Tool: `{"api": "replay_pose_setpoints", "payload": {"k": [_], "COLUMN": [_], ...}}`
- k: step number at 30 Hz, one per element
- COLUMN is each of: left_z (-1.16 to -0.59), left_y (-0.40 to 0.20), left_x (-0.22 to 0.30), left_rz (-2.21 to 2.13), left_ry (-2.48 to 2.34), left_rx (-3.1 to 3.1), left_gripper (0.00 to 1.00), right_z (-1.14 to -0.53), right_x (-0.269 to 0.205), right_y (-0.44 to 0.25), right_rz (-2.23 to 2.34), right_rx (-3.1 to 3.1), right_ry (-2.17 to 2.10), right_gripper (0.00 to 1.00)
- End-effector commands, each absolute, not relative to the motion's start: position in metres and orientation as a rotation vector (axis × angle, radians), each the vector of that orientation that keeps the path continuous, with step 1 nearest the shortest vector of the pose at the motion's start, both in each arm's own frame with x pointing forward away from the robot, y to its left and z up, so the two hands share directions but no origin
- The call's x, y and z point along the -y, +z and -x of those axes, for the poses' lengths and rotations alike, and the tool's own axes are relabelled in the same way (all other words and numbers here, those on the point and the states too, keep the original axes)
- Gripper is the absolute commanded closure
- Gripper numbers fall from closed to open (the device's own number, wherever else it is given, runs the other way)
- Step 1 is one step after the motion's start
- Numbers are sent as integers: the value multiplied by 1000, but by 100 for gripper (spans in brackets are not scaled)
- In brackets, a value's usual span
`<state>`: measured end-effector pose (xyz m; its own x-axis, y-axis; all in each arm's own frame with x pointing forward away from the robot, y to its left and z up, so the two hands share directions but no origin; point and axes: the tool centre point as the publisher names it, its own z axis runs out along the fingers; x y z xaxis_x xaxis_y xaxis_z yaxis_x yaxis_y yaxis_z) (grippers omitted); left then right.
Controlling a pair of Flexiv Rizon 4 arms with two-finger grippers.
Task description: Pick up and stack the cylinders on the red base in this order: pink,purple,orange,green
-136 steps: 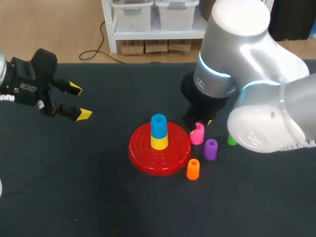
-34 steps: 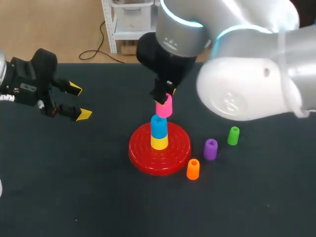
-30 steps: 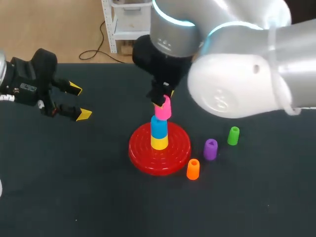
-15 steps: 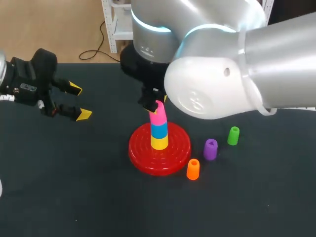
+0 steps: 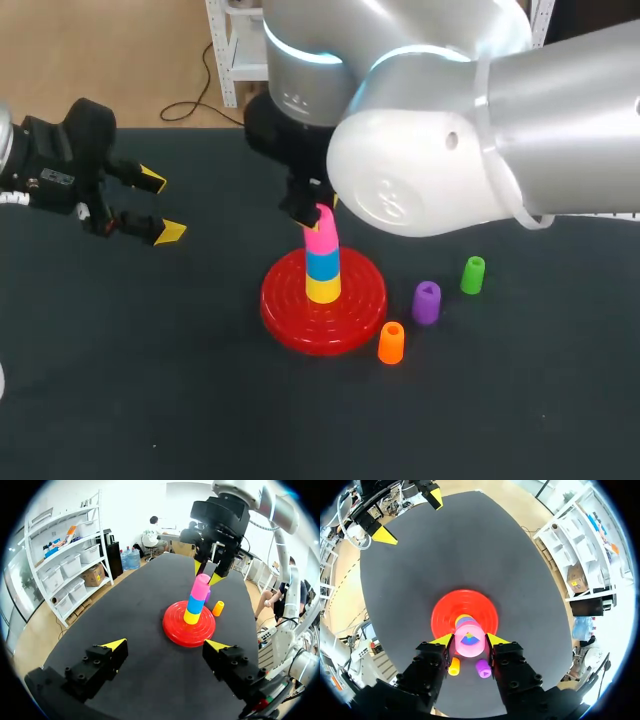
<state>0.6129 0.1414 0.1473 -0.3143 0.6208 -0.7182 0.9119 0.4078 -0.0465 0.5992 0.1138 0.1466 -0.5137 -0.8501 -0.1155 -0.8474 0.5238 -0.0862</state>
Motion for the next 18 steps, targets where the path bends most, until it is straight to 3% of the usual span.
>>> {"api": "replay_pose_setpoints", "payload": {"k": [1,18], "left_z": [-614,-614], "left_y": [147,147], "left_x": [-141,-141], "left_rz": [-1301,-1301], "left_ry": [-605,-605], "left_rx": [-2052,-2052], "left_gripper": [0,0], "right_z": [-602,-599], "right_x": [-112,-106], "right_y": [144,129], "right_rz": [1451,1400], "right_rx": [-2636,-2699], "right_ry": [-3,74], "right_gripper": [100,100]}}
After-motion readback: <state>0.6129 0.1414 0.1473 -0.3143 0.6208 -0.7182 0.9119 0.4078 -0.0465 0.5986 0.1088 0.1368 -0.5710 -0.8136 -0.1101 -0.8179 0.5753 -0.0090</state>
